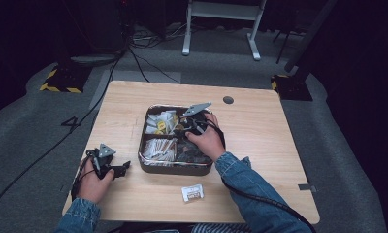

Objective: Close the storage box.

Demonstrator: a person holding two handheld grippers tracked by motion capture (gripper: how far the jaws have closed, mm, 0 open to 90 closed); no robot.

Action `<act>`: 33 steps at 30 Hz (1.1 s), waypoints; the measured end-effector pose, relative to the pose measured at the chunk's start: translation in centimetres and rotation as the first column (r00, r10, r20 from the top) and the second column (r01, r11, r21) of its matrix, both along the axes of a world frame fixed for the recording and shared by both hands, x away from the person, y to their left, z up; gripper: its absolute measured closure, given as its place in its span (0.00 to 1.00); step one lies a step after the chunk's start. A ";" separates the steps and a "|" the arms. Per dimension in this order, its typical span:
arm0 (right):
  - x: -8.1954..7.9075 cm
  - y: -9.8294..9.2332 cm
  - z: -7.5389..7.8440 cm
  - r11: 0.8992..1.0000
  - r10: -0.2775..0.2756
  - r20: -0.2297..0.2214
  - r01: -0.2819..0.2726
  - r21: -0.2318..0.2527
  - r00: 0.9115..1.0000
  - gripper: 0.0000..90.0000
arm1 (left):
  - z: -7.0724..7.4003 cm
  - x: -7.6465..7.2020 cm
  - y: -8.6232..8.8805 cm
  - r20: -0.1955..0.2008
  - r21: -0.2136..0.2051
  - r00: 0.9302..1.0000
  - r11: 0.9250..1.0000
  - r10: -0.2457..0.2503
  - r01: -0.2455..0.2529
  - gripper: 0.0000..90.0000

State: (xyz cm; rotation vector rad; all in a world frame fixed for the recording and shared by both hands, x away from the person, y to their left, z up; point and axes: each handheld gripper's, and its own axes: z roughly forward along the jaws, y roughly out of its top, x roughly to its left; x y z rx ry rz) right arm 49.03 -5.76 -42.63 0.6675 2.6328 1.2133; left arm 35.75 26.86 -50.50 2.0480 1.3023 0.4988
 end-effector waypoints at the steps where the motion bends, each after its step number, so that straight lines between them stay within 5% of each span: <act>1: 0.0 0.1 -0.1 1.000 0.001 0.000 -0.001 -0.003 1.000 0.65 | 0.0 0.0 0.0 0.001 -0.001 1.000 1.000 0.000 0.000 0.22; 33: -0.4 0.7 -1.2 1.000 -0.011 0.001 0.011 -0.028 1.000 0.65 | 0.0 0.0 0.0 0.000 0.000 1.000 1.000 0.000 0.000 0.22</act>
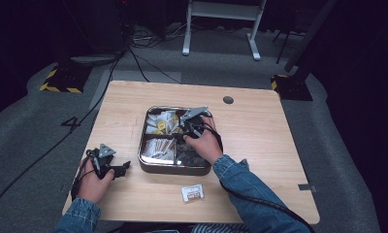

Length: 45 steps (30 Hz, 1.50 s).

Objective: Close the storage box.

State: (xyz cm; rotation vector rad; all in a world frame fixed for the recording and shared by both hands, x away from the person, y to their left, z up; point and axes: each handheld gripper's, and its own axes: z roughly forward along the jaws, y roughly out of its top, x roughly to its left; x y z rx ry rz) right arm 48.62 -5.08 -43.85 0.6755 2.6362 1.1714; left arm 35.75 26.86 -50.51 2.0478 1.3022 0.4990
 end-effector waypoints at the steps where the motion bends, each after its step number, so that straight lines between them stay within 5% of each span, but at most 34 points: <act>1: 0.0 0.0 0.0 1.000 0.000 0.000 0.000 0.000 1.000 0.65 | 0.0 0.0 0.0 0.000 0.000 1.000 1.000 0.000 0.000 0.22; 19: -0.1 0.1 0.1 1.000 0.001 0.024 0.000 -0.028 1.000 0.64 | 0.0 0.0 0.0 -0.006 0.001 1.000 1.000 -0.004 0.004 0.22; 28: -0.2 -0.4 0.9 1.000 -0.009 0.021 0.008 0.022 1.000 0.45 | 0.0 0.1 0.1 -0.006 -0.002 1.000 1.000 -0.009 0.009 0.22; 45: -1.1 -5.0 6.0 0.994 -0.034 0.045 0.029 0.110 0.998 0.38 | 0.0 0.1 0.1 -0.002 -0.004 1.000 1.000 -0.009 0.009 0.22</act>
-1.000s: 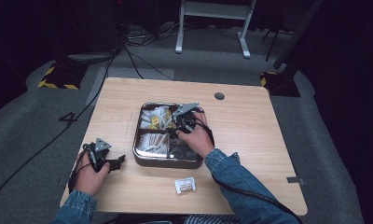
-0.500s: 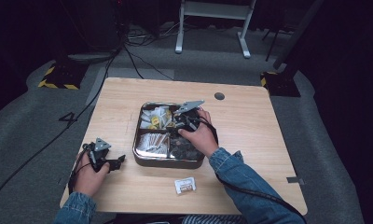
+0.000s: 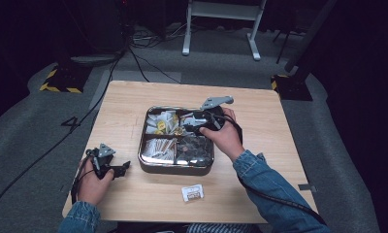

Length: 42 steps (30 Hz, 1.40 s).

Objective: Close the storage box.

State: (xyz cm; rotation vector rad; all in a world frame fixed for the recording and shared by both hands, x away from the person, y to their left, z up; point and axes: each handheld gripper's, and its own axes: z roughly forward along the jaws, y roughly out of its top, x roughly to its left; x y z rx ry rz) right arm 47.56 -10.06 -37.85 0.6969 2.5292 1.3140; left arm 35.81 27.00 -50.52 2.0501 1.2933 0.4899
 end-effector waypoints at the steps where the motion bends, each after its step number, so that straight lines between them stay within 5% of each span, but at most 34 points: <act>1: 0.0 -0.3 0.2 1.000 0.002 -0.003 -0.002 0.004 1.000 0.38 | 0.0 0.0 0.0 0.000 0.000 1.000 1.000 -0.001 0.001 0.22; 20: -1.4 -6.9 1.4 0.997 -0.067 0.003 0.067 0.036 0.998 0.37 | 0.0 0.0 0.0 0.000 0.001 1.000 1.000 -0.001 0.001 0.22; 42: -4.4 -14.2 -1.3 0.981 -0.188 -0.012 0.188 0.041 0.982 0.35 | 0.0 0.0 0.0 -0.003 0.004 1.000 1.000 -0.003 0.003 0.22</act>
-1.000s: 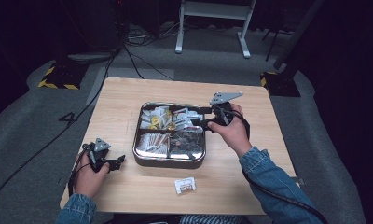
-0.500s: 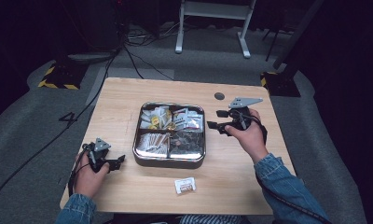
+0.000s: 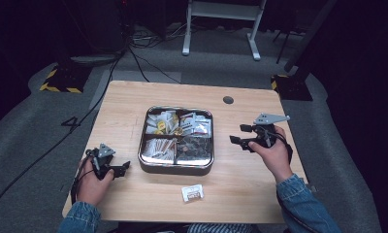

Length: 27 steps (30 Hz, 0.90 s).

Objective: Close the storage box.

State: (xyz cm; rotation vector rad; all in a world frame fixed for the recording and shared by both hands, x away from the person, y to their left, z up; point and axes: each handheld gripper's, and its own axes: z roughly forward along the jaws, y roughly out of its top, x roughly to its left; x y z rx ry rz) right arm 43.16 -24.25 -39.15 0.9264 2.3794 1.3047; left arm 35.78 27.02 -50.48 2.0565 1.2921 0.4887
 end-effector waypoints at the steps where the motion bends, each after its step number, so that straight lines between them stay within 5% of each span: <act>1: -0.2 -0.3 -0.1 1.000 -0.005 0.004 0.005 -0.001 1.000 0.36 | 0.0 0.0 0.0 0.000 0.000 1.000 1.000 0.000 0.000 0.22; 13: -2.0 -3.2 -2.4 0.997 -0.072 -0.029 0.072 0.021 0.997 0.36 | 0.0 0.0 0.0 0.002 0.000 1.000 1.000 0.001 -0.001 0.22; 27: -2.4 -6.7 -5.8 0.990 -0.131 -0.115 0.125 -0.058 0.985 0.34 | 0.0 0.0 0.0 0.002 -0.001 1.000 1.000 0.001 -0.001 0.22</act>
